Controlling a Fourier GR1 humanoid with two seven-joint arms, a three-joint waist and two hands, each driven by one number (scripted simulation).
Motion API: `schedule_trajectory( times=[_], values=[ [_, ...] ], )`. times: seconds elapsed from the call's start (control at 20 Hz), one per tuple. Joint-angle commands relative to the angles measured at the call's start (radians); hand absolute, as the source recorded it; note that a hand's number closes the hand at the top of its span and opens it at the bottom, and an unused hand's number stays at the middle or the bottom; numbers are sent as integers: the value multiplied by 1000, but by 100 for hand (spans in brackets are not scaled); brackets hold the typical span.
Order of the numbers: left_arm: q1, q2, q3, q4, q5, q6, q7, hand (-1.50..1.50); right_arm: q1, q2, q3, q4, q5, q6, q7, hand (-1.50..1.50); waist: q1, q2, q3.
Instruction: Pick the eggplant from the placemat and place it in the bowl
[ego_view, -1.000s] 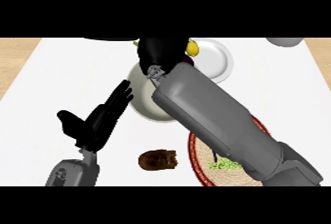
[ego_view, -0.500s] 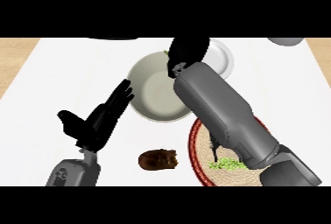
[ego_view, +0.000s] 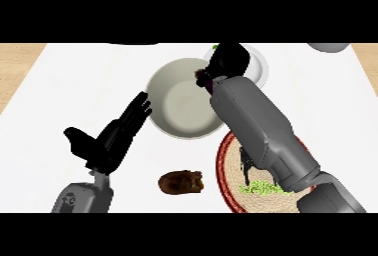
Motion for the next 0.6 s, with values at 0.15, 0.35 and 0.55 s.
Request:
schedule_trajectory(
  times=[0.15,0.35,0.55],
  values=[
    [9,-8,8,0,1,15,4,0,64,4,-58,-179,-19,-469,-109,-150,-29,-15,2],
    [6,19,35,20,22,-12,4,0,161,4,47,-356,-87,-615,-168,-150,-27,-23,1],
    [29,2,30,22,8,10,-14,0,229,4,207,-539,-64,-677,-106,-150,-53,-34,-1]
  ],
)
